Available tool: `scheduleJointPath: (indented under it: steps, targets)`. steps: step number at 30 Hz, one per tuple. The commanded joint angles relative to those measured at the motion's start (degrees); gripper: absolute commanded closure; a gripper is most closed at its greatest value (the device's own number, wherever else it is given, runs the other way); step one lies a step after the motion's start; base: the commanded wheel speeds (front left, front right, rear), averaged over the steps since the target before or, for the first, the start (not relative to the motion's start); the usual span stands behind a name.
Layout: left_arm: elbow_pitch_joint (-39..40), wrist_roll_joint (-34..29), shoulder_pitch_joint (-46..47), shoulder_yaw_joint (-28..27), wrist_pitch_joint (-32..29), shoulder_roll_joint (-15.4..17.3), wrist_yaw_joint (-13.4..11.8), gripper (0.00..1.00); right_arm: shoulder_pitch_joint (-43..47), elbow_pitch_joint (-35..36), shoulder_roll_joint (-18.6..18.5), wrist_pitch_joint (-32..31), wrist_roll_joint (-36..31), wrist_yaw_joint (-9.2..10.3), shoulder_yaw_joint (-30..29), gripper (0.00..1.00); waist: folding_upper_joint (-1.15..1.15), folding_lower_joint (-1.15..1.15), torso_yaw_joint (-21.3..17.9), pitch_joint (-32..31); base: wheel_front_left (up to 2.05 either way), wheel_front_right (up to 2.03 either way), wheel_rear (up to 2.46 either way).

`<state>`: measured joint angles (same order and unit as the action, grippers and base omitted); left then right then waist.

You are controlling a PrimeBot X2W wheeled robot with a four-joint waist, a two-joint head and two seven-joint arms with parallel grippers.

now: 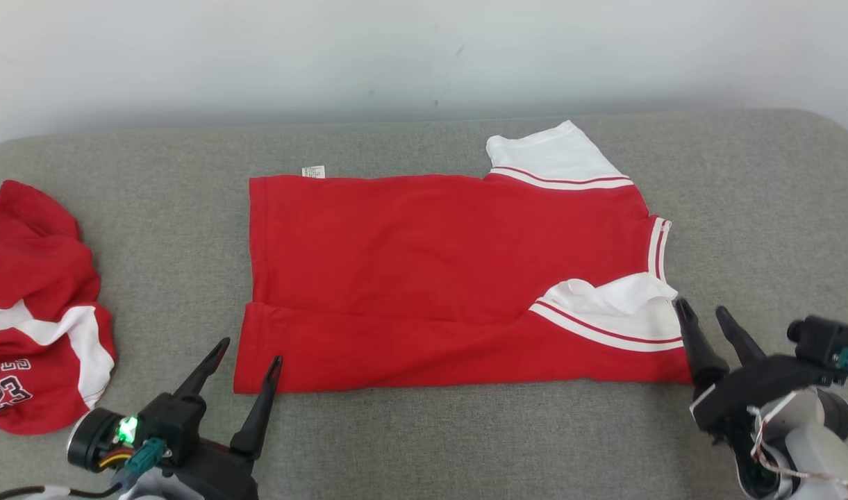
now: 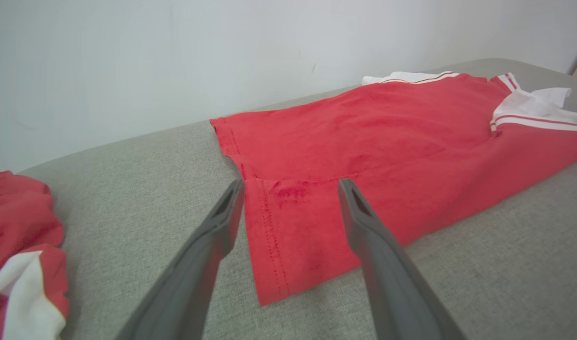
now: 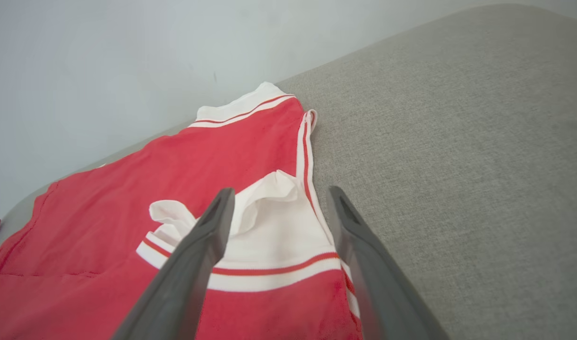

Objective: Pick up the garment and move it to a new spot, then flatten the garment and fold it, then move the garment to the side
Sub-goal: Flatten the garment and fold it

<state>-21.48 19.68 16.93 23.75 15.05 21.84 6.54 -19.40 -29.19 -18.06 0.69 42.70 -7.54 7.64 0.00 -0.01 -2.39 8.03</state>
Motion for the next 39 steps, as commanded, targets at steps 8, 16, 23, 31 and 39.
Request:
scheduleJointPath:
  steps: [8,16,23,31,39]
  targets:
    - [-3.2,-1.5,-2.7,-4.7,0.2,-2.9,0.4,0.0,3.0,-2.9,-0.5,6.6,-6.4,0.09,4.1,0.0,0.0,0.01,-1.1,1.9,0.0,0.0,0.0]
    - [-8.5,-1.3,-0.8,-6.6,0.2,-4.8,1.0,0.0,1.6,-7.2,0.5,9.1,-8.0,0.09,5.3,0.0,0.0,0.01,-1.5,3.6,0.0,0.0,0.0]
    - [-12.0,0.5,1.4,-5.8,0.2,-6.5,0.9,0.52,0.9,-10.3,0.7,9.6,-8.2,0.09,7.2,1.0,0.0,0.01,-1.2,4.0,0.0,0.0,0.0]
    - [-10.8,2.1,-0.2,-3.2,0.2,-5.5,0.9,1.0,2.9,-12.1,-0.2,11.2,-6.7,0.1,7.3,1.0,0.0,0.01,-0.2,1.3,0.0,0.0,0.0]
    - [-7.8,1.8,-6.2,-4.2,0.2,-5.9,0.9,1.0,9.1,-9.0,-1.1,12.1,-5.4,0.1,5.0,1.0,0.0,0.01,0.6,-3.2,0.0,0.0,0.0]
